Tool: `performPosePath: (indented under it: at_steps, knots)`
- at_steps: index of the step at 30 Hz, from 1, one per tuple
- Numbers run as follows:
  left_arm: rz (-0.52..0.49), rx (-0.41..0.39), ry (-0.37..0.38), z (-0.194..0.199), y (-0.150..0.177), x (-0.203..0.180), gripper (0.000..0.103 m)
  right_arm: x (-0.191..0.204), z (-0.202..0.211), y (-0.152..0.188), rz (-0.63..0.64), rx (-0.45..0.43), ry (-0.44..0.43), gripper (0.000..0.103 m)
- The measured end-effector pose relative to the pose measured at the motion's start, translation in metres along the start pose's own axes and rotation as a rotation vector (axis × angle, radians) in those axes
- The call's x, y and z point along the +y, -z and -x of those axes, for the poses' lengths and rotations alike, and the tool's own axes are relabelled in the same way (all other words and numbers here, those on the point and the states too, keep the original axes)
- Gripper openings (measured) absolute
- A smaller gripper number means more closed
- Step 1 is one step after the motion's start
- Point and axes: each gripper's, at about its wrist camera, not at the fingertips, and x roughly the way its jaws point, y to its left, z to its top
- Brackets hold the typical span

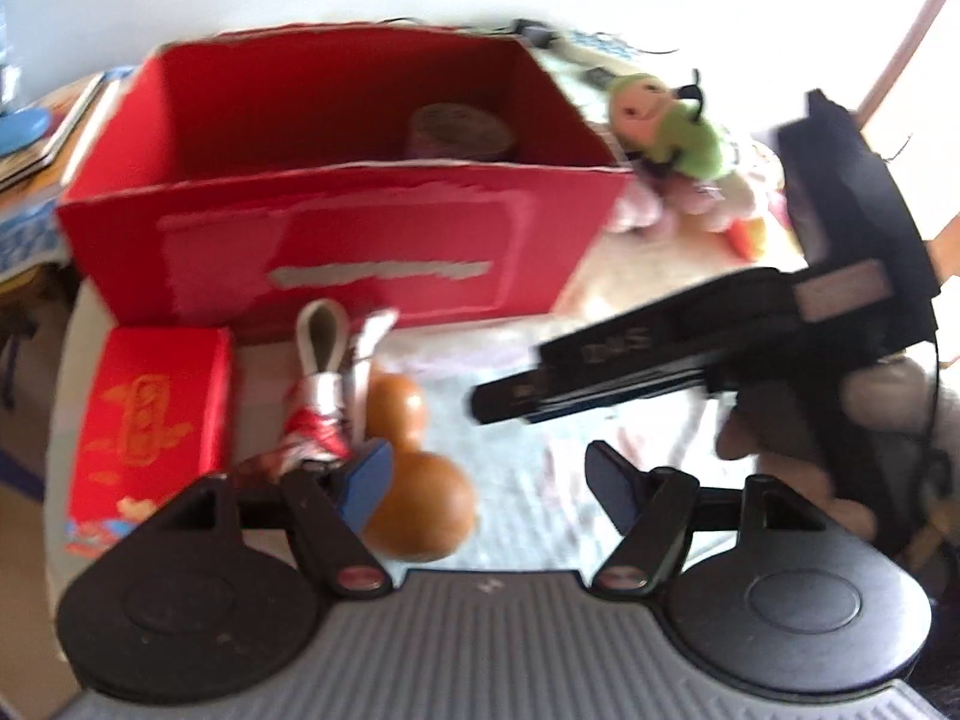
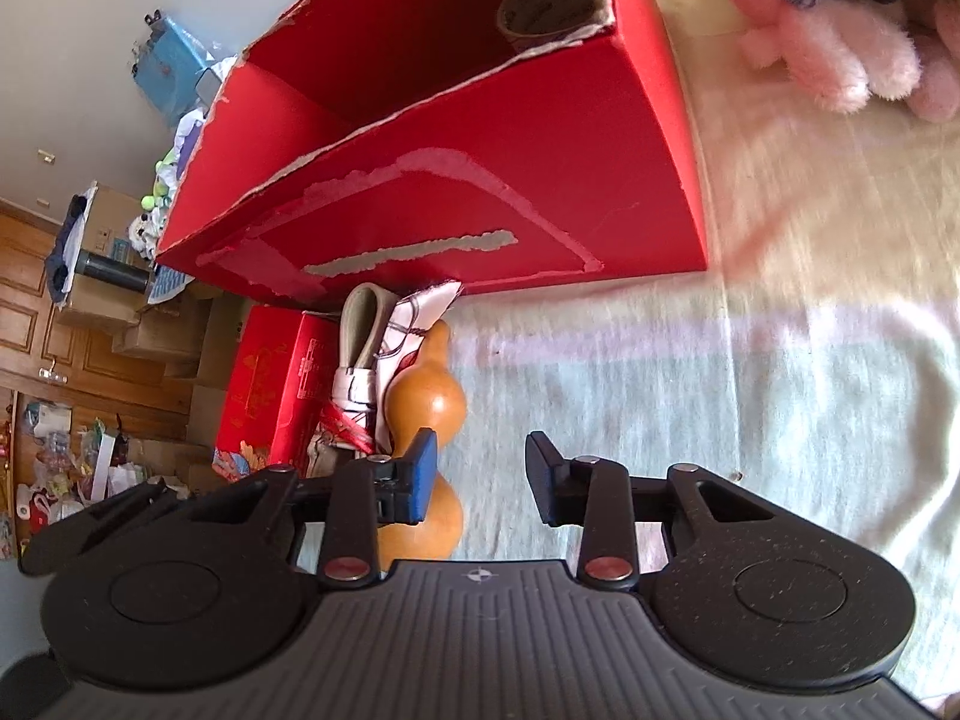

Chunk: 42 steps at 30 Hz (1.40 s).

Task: Organize objects
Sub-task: 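Grasp the orange gourd by its waist with the right gripper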

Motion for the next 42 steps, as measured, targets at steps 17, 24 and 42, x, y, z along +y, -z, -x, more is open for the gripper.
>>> performPosePath:
  at_steps: [17,24,42]
  knots:
    - [0.04,0.167,0.157,-0.056,-0.005,0.039,0.075,0.01,-0.018,0.0,-0.028,-0.005,-0.021,0.029]
    - [-0.008,0.192,0.184,-0.069,-0.011,0.041,0.074,0.003,-0.027,-0.001,-0.085,0.023,-0.066,0.031]
    - [-0.211,0.248,0.196,-0.072,-0.012,0.014,0.067,-0.03,-0.011,0.011,-0.167,0.041,-0.129,0.032]
